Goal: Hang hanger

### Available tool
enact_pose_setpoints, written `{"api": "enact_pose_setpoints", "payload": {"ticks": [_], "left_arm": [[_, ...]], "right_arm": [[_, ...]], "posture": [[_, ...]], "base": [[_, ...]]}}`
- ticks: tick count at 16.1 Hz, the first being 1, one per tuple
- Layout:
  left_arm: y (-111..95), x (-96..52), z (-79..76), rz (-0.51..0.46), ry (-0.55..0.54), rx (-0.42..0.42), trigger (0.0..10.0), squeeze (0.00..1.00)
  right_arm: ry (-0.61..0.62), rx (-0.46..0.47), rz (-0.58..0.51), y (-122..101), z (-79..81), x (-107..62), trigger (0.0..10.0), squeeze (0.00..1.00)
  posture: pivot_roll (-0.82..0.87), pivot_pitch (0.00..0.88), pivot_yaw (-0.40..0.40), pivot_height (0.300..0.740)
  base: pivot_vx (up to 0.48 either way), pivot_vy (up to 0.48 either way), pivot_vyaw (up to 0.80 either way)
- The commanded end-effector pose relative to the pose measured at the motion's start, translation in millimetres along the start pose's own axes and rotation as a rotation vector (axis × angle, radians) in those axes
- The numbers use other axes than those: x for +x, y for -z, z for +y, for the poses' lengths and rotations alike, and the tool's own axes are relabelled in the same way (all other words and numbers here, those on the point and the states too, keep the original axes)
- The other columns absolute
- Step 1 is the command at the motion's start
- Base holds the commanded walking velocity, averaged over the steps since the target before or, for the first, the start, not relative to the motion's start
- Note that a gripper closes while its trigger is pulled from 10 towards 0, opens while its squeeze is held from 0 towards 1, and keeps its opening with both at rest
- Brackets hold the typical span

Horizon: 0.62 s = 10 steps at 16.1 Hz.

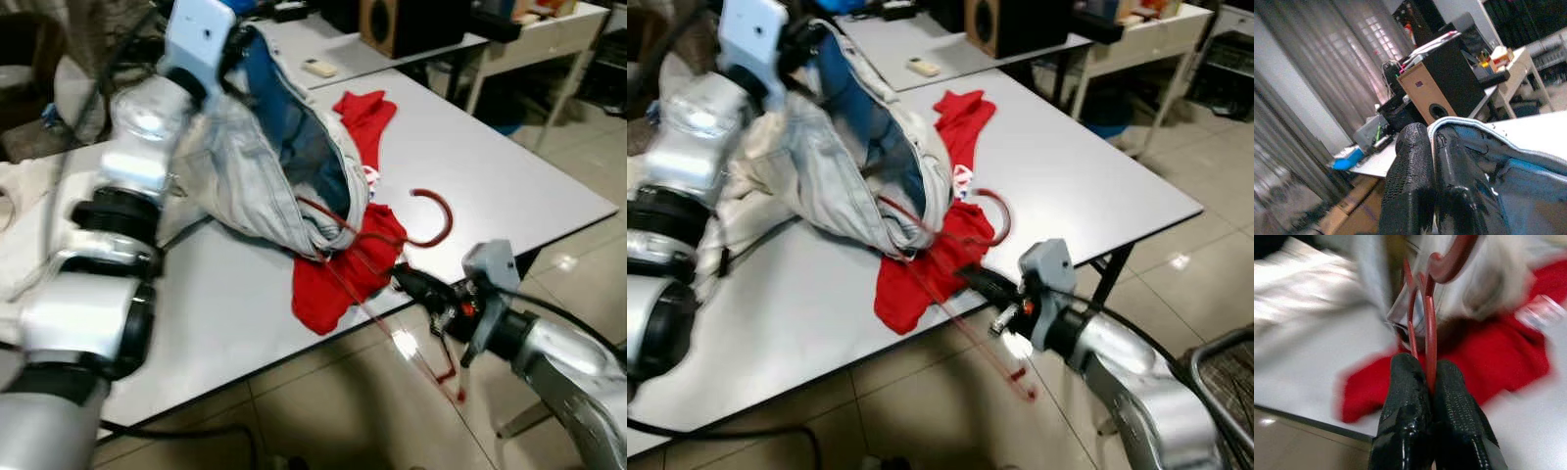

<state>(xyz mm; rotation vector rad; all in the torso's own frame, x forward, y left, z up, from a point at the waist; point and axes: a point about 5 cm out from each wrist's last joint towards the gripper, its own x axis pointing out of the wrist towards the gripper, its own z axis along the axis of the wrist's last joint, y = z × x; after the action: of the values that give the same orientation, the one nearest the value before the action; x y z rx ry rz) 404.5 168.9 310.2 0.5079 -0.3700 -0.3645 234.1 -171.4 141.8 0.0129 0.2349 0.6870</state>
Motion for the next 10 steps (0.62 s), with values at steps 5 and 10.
{"api": "enact_pose_setpoints", "payload": {"ticks": [5, 10], "left_arm": [[1, -11.3, 16.6, 0.039, 0.08, 0.203, 0.0, 0.0], [3, -20.6, 37.4, 0.051, 0.001, 0.254, 0.0, 0.0]], "right_arm": [[0.414, 0.026, -0.098, -23, -57.9, -8.1, 10.0, 0.0], [0.438, 0.067, -0.252, -47, -69.7, -15.4, 10.0, 0.0]], "posture": [[-0.2, 0.0, 0.14, 0.74], [-0.2, 0.0, 0.129, 0.74]], "base": [[0.0, 0.0, 0.0], [0.0, 0.0, 0.0]]}}
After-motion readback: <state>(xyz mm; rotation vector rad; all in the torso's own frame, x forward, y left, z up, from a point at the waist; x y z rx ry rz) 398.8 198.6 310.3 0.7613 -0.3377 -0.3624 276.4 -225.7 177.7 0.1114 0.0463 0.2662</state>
